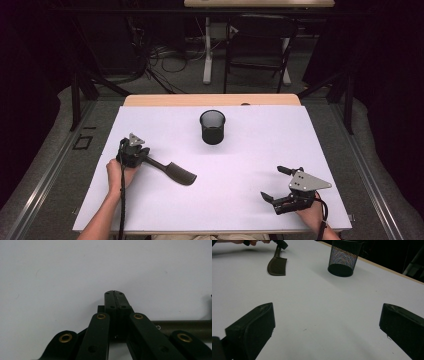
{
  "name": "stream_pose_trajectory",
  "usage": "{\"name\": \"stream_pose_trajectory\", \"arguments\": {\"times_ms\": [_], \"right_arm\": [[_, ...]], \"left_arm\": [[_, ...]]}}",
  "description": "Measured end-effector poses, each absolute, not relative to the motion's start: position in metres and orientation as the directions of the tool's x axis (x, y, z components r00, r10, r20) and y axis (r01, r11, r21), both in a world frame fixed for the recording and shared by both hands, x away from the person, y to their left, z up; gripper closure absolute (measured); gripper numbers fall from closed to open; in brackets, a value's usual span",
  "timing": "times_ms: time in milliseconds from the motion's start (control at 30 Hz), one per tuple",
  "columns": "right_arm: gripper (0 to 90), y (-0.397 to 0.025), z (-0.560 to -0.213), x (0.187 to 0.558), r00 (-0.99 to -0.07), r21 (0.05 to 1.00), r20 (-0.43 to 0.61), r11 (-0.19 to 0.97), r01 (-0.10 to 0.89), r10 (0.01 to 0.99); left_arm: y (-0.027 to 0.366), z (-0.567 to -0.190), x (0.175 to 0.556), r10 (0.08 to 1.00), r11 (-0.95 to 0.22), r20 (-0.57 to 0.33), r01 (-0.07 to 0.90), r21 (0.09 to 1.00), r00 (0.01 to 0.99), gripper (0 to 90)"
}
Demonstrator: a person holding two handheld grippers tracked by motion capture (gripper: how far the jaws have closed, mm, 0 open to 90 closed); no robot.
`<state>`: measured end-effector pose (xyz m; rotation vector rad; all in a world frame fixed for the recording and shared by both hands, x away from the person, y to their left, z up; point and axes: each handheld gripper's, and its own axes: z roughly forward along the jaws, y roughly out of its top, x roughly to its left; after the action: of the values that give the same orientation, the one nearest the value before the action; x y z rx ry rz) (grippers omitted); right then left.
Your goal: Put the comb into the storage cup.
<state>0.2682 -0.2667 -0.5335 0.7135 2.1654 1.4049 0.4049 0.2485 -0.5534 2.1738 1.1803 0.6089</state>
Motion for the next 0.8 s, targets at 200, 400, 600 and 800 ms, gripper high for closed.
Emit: {"name": "stream_pose_trajectory", "arguments": {"times_ms": [200, 400, 600, 800], "right_arm": [[0.0, -0.2669, -0.5335, 0.2681, -0.760, 0.924, -0.096, 0.342, 0.173, 0.643], [0.0, -0.2668, -0.5335, 0.2684, -0.759, 0.923, -0.097, 0.344, 0.173, 0.643], [0.0, -0.2671, -0.5335, 0.2684, -0.759, 0.924, -0.098, 0.343, 0.171, 0.643], [0.0, -0.2669, -0.5336, 0.2684, -0.759, 0.924, -0.095, 0.342, 0.174, 0.644]], "left_arm": [[0.2490, -0.5511, 0.4024, 0.849, -0.451, 0.115, 0.593, 0.667, 0.516, 90.0], [0.2497, -0.5518, 0.4007, 0.844, -0.458, 0.111, 0.598, 0.657, 0.524, 90.0], [0.2486, -0.5519, 0.3977, 0.839, -0.462, 0.098, 0.607, 0.646, 0.535, 90.0], [0.2469, -0.5521, 0.3947, 0.833, -0.474, 0.101, 0.608, 0.637, 0.544, 90.0]]}}
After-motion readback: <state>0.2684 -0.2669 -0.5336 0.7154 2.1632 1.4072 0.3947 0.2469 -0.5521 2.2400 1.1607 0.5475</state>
